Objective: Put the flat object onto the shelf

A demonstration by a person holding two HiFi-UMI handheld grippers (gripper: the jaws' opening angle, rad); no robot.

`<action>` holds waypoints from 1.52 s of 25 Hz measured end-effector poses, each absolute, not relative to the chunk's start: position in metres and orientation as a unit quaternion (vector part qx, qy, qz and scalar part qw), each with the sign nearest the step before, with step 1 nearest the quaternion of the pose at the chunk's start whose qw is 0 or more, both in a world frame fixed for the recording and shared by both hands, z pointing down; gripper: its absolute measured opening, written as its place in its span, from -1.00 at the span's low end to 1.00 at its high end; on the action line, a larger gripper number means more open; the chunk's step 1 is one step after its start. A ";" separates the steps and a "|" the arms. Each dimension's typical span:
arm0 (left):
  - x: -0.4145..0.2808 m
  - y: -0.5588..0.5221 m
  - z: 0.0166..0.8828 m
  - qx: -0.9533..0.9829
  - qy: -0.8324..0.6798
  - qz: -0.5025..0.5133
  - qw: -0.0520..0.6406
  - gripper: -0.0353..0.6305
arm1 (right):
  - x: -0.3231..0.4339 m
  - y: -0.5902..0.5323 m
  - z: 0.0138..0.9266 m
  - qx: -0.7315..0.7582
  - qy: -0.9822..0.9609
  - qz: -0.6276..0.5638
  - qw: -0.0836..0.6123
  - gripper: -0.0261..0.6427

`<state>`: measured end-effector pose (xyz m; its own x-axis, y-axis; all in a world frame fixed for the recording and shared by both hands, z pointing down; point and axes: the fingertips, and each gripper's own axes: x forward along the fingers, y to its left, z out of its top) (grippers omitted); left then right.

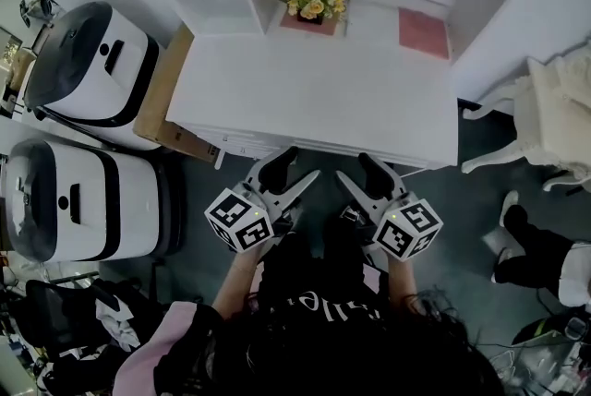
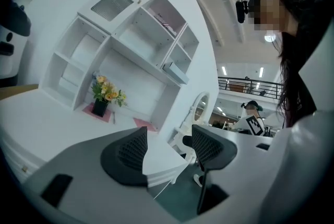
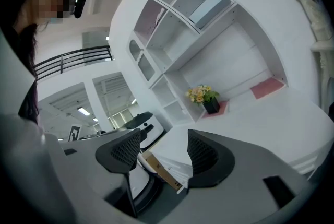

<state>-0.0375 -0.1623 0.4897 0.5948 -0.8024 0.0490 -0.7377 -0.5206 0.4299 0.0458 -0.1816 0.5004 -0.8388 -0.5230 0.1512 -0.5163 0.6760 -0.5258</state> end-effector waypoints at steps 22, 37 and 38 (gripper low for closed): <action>-0.171 0.007 0.499 0.891 -0.406 -0.083 0.187 -0.23 | -0.092 -0.004 0.502 -0.289 0.918 -0.272 -0.004 -0.47; -0.188 0.055 0.495 0.896 -0.397 -0.087 0.179 -0.71 | -0.111 0.033 0.496 -0.274 0.920 -0.281 0.007 -0.68; -0.190 0.057 0.495 0.895 -0.400 -0.085 0.177 -0.72 | -0.113 0.034 0.495 -0.271 0.921 -0.280 0.007 -0.68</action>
<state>-0.1900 0.0575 0.4953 0.6649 -0.7469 -0.0108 -0.6867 -0.6169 0.3845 -0.1131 0.0341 0.4948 -0.8529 -0.5032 0.1392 -0.4953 0.6957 -0.5202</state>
